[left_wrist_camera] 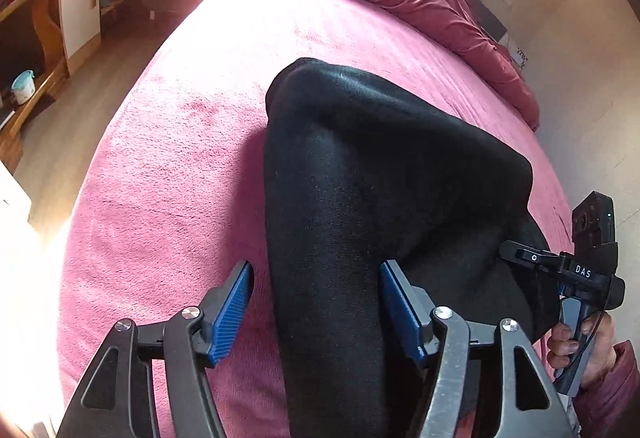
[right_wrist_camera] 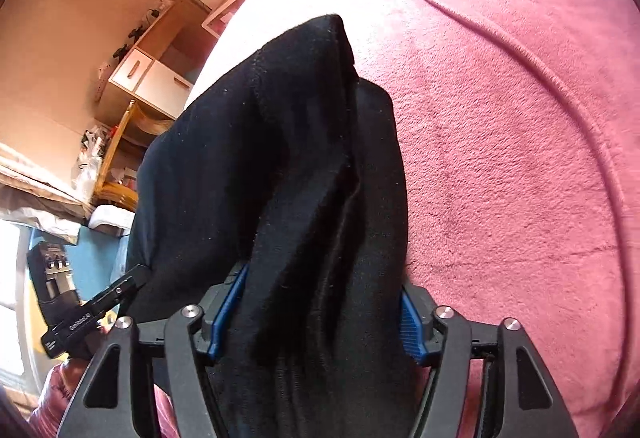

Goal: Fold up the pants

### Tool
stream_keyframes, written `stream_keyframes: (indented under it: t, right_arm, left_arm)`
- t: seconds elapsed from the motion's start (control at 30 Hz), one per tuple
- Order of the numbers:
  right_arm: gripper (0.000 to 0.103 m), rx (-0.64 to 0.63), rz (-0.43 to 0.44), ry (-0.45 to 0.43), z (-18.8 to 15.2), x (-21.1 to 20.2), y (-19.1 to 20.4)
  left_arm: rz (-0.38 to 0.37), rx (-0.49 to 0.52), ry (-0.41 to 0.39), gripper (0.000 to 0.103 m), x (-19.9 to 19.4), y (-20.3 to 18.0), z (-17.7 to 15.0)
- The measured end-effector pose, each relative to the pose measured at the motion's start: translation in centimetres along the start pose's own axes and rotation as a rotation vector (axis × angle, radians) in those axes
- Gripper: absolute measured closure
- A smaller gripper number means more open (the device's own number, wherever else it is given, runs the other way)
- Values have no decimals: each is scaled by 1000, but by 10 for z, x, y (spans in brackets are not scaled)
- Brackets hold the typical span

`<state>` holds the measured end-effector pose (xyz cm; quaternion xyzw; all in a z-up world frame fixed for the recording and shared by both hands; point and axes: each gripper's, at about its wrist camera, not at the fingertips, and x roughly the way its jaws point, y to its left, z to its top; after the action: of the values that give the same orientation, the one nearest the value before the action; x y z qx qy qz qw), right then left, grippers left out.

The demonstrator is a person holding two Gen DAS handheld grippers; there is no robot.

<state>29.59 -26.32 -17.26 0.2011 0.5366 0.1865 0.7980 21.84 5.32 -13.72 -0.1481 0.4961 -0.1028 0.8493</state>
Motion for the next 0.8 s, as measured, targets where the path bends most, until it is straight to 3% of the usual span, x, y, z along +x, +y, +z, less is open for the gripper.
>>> stream_keyframes:
  t: [0.17, 0.5, 0.8]
  right_arm:
    - [32, -43, -101, -45, -3, -17, 23]
    - [30, -137, -289, -193, -34, -61, 58]
    - [28, -171, -363, -283, -78, -92, 99]
  left_arm:
    - [97, 44, -68, 36, -21, -15, -9]
    - [134, 87, -177, 35, -63, -23, -28]
    - [162, 113, -281, 35, -109, -38, -55]
